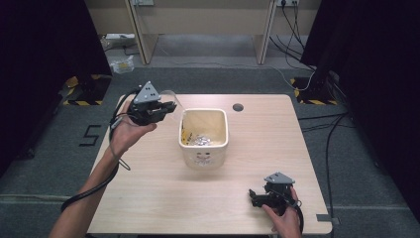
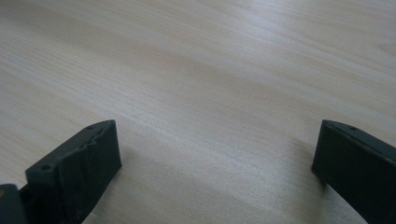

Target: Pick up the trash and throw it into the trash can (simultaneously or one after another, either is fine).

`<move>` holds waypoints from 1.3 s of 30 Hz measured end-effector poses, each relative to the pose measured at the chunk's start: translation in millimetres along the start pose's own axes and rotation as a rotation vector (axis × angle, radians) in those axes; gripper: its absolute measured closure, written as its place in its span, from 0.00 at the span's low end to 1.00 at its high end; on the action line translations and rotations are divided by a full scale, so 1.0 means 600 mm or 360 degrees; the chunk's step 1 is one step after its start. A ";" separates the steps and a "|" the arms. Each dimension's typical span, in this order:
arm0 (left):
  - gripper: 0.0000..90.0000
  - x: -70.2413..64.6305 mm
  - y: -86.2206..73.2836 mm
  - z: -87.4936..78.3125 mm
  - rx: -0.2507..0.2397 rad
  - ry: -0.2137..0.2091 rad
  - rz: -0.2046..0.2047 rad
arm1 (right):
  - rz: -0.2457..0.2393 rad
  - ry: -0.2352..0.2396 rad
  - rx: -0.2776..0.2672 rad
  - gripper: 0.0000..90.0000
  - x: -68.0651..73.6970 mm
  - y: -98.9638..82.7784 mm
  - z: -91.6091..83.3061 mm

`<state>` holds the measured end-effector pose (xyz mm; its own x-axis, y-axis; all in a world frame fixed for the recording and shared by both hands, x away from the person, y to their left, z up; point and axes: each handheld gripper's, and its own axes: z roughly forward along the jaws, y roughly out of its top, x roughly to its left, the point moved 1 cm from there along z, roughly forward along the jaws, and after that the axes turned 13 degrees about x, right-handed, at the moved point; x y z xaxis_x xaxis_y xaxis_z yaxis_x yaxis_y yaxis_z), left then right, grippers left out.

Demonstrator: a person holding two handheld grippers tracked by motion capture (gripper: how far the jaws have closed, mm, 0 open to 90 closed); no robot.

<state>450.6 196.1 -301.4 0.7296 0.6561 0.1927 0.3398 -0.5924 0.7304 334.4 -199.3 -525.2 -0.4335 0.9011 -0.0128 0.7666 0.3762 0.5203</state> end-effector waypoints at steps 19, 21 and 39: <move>0.93 -0.041 0.025 0.027 -0.0002 -0.0095 0.0072 | -0.0008 0.0006 0.0000 0.01 0.001 0.000 0.000; 0.93 -0.046 0.026 0.035 0.0007 -0.0111 0.0077 | -0.0009 0.0005 0.0000 0.01 0.000 0.000 0.000; 0.93 -0.073 0.032 0.077 0.0066 -0.0204 0.0106 | -0.0011 0.0003 -0.0001 0.01 0.000 0.000 0.000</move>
<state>452.5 134.4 -326.1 0.8202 0.5513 0.1525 0.3107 -0.6532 0.6905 334.3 -199.2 -525.2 -0.4396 0.8981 -0.0144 0.7635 0.3821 0.5207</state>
